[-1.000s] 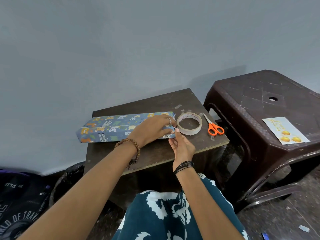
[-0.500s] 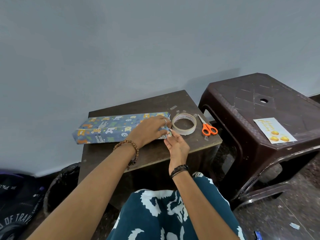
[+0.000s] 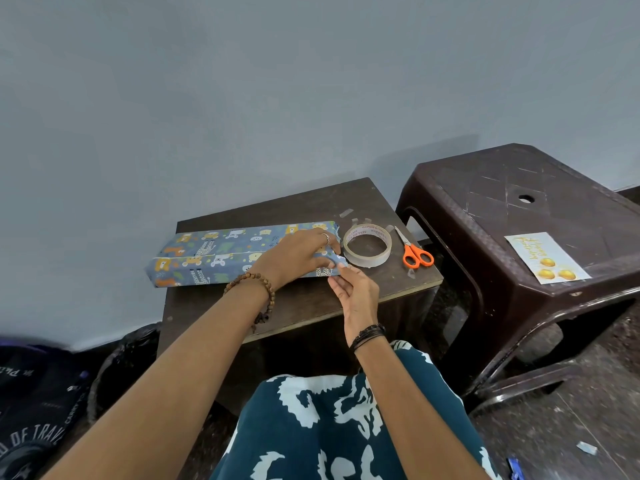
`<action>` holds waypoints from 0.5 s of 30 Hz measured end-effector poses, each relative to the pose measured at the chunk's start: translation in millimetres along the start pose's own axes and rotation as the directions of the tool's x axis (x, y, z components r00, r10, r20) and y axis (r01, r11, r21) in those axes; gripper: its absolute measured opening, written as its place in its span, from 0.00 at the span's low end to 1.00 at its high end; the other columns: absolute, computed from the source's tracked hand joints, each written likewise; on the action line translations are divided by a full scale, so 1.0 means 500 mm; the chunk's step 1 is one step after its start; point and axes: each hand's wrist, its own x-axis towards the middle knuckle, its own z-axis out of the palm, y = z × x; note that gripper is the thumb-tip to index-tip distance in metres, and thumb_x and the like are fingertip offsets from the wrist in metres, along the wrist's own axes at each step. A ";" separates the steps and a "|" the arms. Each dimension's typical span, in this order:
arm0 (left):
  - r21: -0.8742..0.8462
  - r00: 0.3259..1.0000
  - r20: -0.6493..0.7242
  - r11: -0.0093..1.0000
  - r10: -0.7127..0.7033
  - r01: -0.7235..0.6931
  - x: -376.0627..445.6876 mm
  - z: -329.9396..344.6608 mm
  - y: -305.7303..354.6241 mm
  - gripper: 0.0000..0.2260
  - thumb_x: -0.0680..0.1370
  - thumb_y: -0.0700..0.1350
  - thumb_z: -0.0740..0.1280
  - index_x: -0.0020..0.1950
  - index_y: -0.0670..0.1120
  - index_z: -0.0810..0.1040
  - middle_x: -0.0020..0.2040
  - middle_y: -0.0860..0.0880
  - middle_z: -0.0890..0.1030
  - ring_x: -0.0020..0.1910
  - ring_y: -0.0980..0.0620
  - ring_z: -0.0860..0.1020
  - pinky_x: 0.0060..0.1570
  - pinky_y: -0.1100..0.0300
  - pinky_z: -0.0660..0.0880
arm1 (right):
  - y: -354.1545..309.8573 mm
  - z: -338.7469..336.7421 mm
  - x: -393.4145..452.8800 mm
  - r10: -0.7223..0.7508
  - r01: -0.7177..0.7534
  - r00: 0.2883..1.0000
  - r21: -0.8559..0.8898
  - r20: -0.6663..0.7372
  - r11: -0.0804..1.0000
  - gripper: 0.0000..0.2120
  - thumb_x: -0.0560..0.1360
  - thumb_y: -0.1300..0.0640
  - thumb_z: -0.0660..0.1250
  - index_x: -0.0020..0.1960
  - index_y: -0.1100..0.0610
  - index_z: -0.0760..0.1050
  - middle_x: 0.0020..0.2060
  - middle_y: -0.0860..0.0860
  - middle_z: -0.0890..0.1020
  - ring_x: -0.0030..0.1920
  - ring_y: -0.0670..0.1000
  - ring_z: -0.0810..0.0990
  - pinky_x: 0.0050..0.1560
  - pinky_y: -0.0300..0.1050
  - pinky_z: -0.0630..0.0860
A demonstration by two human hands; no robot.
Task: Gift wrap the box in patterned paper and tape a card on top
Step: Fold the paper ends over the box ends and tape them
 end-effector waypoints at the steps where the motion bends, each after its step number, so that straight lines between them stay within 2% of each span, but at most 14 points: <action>1: 0.008 1.000 -0.005 1.000 0.003 -0.003 0.000 0.000 0.000 0.12 0.78 0.46 0.64 0.61 0.46 0.75 0.63 0.49 0.74 0.60 0.52 0.72 0.52 0.66 0.63 | 0.002 -0.001 -0.001 -0.012 0.012 1.000 -0.012 0.010 1.000 0.06 0.76 0.66 0.63 0.42 0.59 0.76 0.41 0.55 0.80 0.48 0.52 0.78 0.61 0.47 0.74; 6: 0.033 1.000 -0.030 0.999 0.005 -0.004 0.005 0.000 0.004 0.12 0.79 0.48 0.62 0.59 0.44 0.76 0.63 0.49 0.75 0.60 0.52 0.72 0.51 0.66 0.63 | 0.014 -0.003 -0.002 -0.106 0.107 0.994 -0.051 0.014 0.993 0.06 0.77 0.64 0.64 0.44 0.56 0.77 0.46 0.55 0.80 0.50 0.51 0.78 0.56 0.43 0.76; 9: 0.022 0.999 -0.043 1.000 0.004 -0.003 0.006 0.001 0.009 0.11 0.79 0.47 0.62 0.57 0.43 0.77 0.63 0.49 0.75 0.59 0.51 0.73 0.51 0.65 0.64 | 0.023 -0.003 -0.001 -0.174 0.174 0.985 -0.079 0.010 0.982 0.06 0.77 0.64 0.63 0.44 0.55 0.75 0.44 0.53 0.79 0.45 0.48 0.79 0.53 0.42 0.77; 12: 0.047 0.999 -0.048 0.999 0.005 -0.003 0.004 0.009 0.009 0.12 0.79 0.48 0.61 0.55 0.42 0.77 0.63 0.48 0.74 0.59 0.49 0.73 0.53 0.60 0.67 | 0.024 -0.004 0.004 -0.194 0.194 0.981 -0.065 -0.008 0.979 0.04 0.76 0.64 0.64 0.47 0.56 0.74 0.43 0.52 0.79 0.47 0.50 0.79 0.50 0.43 0.79; 15: 0.051 0.995 -0.104 0.999 0.006 -0.001 0.001 0.021 0.008 0.12 0.79 0.48 0.61 0.54 0.41 0.78 0.63 0.48 0.74 0.56 0.50 0.74 0.49 0.64 0.65 | 0.023 -0.007 0.010 -0.197 0.194 0.980 -0.086 -0.021 0.977 0.03 0.76 0.63 0.66 0.47 0.57 0.75 0.46 0.54 0.79 0.49 0.52 0.80 0.44 0.38 0.80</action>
